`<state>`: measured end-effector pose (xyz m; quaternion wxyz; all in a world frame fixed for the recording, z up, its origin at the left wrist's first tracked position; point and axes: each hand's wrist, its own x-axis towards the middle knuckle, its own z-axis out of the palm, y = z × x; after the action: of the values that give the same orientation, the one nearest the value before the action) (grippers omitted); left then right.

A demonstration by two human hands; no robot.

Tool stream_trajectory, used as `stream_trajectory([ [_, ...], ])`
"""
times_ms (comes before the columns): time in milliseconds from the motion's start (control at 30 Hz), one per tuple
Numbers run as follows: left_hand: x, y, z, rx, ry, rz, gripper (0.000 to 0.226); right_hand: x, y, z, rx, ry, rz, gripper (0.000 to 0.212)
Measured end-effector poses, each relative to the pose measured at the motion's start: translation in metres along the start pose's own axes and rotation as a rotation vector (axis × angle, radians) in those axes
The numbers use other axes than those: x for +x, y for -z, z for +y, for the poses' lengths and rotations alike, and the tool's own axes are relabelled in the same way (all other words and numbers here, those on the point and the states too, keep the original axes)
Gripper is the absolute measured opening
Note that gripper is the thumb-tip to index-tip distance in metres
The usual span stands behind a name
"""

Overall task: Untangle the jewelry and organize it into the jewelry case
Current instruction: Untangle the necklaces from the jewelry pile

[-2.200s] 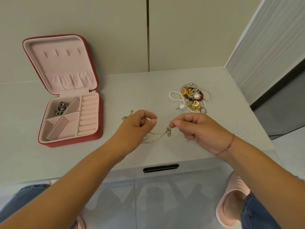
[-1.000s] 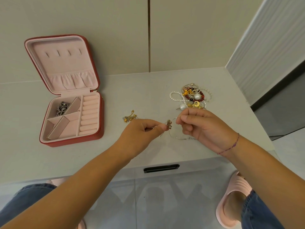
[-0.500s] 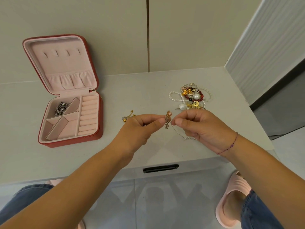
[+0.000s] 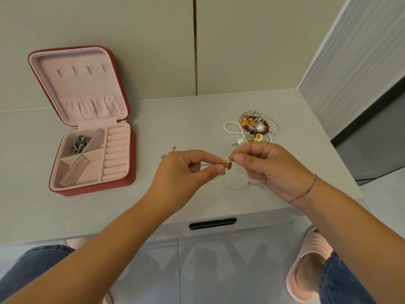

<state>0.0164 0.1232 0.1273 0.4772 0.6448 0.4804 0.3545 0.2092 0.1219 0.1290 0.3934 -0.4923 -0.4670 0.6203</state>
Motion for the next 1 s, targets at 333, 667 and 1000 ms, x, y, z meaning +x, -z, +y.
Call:
stream_trajectory([
  [333, 0.0005, 0.0007, 0.0002, -0.030, 0.074, -0.007, 0.016, -0.0005, 0.0034, -0.0032, 0.136, 0.011, 0.000, 0.010],
  [667, 0.0010, -0.0017, 0.0003, -0.036, 0.105, 0.037, 0.013, -0.0011, 0.0024, -0.0070, 0.217, 0.016, -0.041, 0.023],
  [1000, 0.0021, -0.0032, -0.0026, 0.026, 0.128, 0.001, 0.009, -0.0015, -0.0016, -0.0043, 0.167, 0.049, -0.043, 0.013],
])
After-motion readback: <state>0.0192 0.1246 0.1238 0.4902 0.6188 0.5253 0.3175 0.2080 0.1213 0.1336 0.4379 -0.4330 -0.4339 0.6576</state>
